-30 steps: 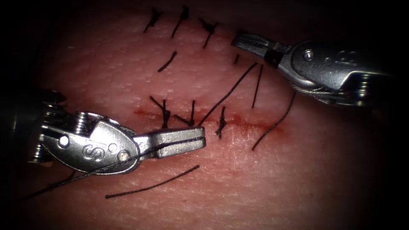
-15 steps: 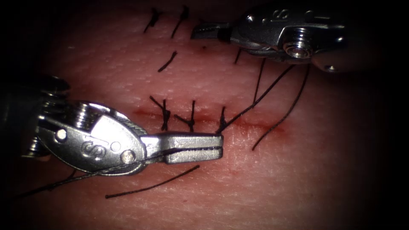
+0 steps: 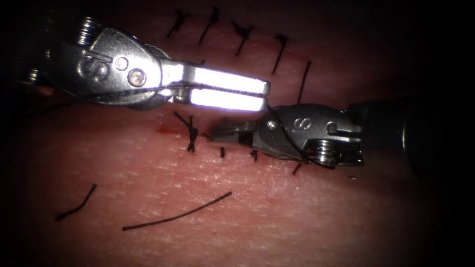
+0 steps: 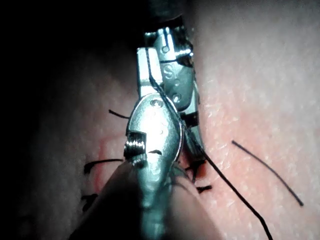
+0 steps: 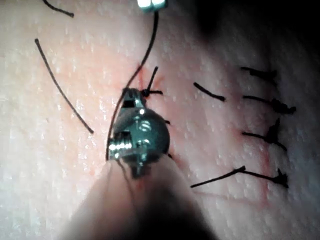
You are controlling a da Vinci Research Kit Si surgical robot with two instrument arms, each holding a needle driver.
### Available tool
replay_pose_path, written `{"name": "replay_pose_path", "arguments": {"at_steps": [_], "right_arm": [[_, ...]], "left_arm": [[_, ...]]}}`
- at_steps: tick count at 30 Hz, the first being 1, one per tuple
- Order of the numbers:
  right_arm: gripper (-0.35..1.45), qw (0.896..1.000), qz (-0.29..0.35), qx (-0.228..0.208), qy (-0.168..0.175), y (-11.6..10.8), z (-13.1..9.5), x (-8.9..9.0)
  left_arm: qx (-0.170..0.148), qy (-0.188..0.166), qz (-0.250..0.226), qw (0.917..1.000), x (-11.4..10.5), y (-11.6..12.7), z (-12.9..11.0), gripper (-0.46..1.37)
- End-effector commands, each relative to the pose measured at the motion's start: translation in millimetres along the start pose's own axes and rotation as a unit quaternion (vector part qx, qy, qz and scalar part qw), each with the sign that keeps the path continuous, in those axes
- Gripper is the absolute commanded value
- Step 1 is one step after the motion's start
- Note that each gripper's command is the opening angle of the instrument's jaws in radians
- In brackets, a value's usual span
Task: Wound Closure
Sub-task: Use the left tool to wrap the suture counter-clockwise around the right needle driver, twice.
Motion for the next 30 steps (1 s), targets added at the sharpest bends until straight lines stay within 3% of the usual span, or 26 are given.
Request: {"name": "replay_pose_path", "arguments": {"at_steps": [1,8,14,23,30], "right_arm": [[-0.35,1.0,-0.001,-0.002,0.011,-0.3,0.0,-0.2],[-0.35,0.997,-0.003,-0.008,0.077,-1.7,-0.7,-0.1],[-0.35,0.991,-0.004,-0.018,0.131,-2.1,-2.2,-0.6],[-0.35,0.982,0.001,-0.065,0.179,-1.8,-5.8,-1.1],[-0.35,0.971,0.01,-0.09,0.223,-2.5,-7.3,0.6]], "left_arm": [[-0.003,0.004,0.001,1.0,-1.0,-0.6,0.1,-0.35],[0.01,-0.011,0.01,0.9998,-8.4,-2.9,-0.3,-0.35],[0.017,-0.022,0.007,0.9996,-13.4,-2.9,-1.1,-0.35],[0.018,-0.026,0.004,0.9995,-15.6,-1.4,-0.7,-0.35],[0.023,-0.032,0.003,0.9992,-17.7,-0.1,0.8,-0.35]]}}
